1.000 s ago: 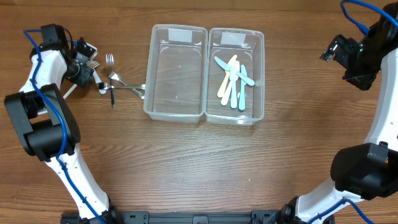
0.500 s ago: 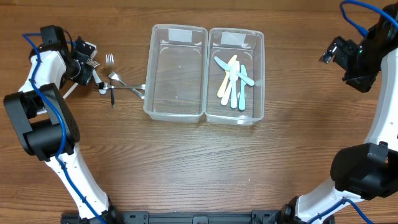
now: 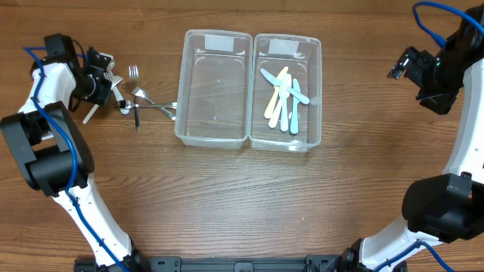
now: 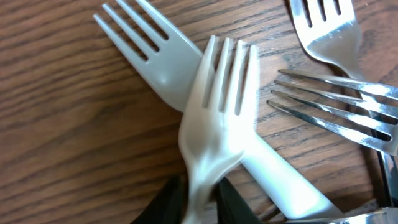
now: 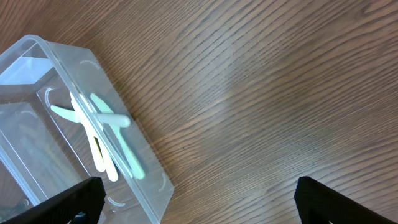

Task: Pack container
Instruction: 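Lower left gripper and grasp the white plastic fork, then carry white fork into left container and release it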

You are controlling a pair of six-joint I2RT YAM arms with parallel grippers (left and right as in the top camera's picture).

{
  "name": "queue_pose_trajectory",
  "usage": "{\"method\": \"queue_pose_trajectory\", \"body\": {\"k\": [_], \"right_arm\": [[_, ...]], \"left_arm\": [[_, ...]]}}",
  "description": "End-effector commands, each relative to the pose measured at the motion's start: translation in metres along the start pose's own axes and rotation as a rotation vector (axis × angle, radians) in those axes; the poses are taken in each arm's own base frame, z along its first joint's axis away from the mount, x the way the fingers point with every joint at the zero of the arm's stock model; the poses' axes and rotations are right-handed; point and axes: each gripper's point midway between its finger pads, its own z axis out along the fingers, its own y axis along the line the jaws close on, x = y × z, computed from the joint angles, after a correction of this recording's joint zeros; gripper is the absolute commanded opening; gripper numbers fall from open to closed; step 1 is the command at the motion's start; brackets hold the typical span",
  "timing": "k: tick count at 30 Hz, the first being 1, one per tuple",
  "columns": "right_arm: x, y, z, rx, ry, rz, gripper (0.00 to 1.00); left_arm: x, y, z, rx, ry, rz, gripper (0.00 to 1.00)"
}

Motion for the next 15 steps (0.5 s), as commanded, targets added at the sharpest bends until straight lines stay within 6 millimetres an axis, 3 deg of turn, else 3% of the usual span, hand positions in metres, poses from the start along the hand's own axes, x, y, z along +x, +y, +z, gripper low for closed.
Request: {"method": "queue_pose_trajectory", "body": {"k": [1,7,9,15], "right_arm": [[0.001,0.004,-0.004,-0.011,-0.010,0.001,1.00],[-0.001,0.005,-0.004,-0.013,-0.017,0.000,1.00],[-0.001,0.005,-0.004,-0.013,-0.018,-0.001,1.00],[-0.004,0.005,-0.004,-0.016,-0.026,-0.002,1.00]], "left_arm": [[0.023,-0.001,0.019,0.032,0.069,-0.117,0.19],[0.034,-0.009,0.016,0.056,0.121,-0.142,0.04],[0.033,-0.011,0.009,0.063,0.128,-0.142,0.04],[-0.007,-0.003,-0.038,0.007,0.030,-0.169,0.04]]}}
